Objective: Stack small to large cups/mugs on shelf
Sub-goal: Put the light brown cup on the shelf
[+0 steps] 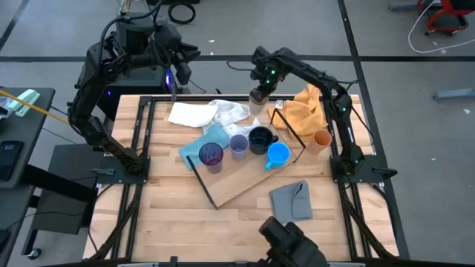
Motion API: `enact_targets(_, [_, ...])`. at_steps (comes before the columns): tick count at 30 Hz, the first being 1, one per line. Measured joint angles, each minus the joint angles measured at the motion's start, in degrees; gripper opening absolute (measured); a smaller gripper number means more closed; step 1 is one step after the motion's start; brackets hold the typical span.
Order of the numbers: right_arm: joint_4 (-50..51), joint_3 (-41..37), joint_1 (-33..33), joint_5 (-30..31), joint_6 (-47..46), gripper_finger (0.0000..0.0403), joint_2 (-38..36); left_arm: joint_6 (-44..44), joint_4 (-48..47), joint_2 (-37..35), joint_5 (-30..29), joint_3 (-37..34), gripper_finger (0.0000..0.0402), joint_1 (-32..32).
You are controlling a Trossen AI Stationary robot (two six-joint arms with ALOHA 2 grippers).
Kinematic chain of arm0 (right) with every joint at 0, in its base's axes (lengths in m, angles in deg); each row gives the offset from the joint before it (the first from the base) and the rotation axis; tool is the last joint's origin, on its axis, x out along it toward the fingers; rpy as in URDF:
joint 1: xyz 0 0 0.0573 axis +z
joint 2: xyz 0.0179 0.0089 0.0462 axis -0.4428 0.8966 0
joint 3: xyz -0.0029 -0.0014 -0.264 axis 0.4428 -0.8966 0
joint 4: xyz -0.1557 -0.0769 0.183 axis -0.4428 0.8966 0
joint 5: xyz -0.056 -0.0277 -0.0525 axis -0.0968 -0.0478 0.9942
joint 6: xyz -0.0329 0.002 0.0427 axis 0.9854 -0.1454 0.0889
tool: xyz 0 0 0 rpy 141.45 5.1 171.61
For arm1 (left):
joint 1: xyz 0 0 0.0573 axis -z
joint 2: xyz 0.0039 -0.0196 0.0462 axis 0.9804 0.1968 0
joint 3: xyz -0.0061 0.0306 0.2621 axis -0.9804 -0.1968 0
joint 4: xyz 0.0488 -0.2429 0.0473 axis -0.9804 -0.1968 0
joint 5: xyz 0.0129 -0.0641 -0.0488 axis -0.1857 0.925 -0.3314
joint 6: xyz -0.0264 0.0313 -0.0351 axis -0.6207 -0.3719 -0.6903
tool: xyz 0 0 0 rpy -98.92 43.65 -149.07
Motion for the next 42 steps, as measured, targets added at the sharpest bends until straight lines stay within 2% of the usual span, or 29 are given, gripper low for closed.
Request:
enact_targets(7, [5.20,6.63,0.36,-0.51,-0.22,0.0001,-5.58,0.11,0.24,0.00,0.02,0.00,0.0074,0.00])
enact_targets(13, [8.85,7.76,3.91,-2.43,-2.32,0.0000,-13.80,0.11,0.20,0.00,0.02,0.00,0.0081,0.00])
enact_targets(17, [9.52,7.75,11.72,-3.56,-6.72,0.0000,-19.69,0.09,0.15,0.00,0.01,0.00,0.0081,0.00])
enact_targets(20, [8.23,7.77,21.39,-3.37,-11.61,0.0000,-22.86,0.09,0.13,0.00,0.02,0.00,0.0077,0.00])
enact_targets(22, [7.10,7.79,28.46,-0.97,-15.09,0.0000,-23.55,0.09,0.11,0.00,0.02,0.00,0.0075,0.00])
enact_targets(25, [4.92,7.77,36.80,1.91,-19.61,0.0000,-22.61,0.09,0.11,0.00,0.02,0.00,0.0074,0.01])
enact_targets(29, [1.56,7.76,42.36,2.86,-22.12,0.0000,-18.45,0.18,0.11,0.00,0.02,0.00,0.0078,0.00])
enact_targets(42, [8.66,7.68,44.30,5.52,-18.98,0.0000,-8.16,1.18,-1.23,0.00,0.02,0.00,0.0074,0.00])
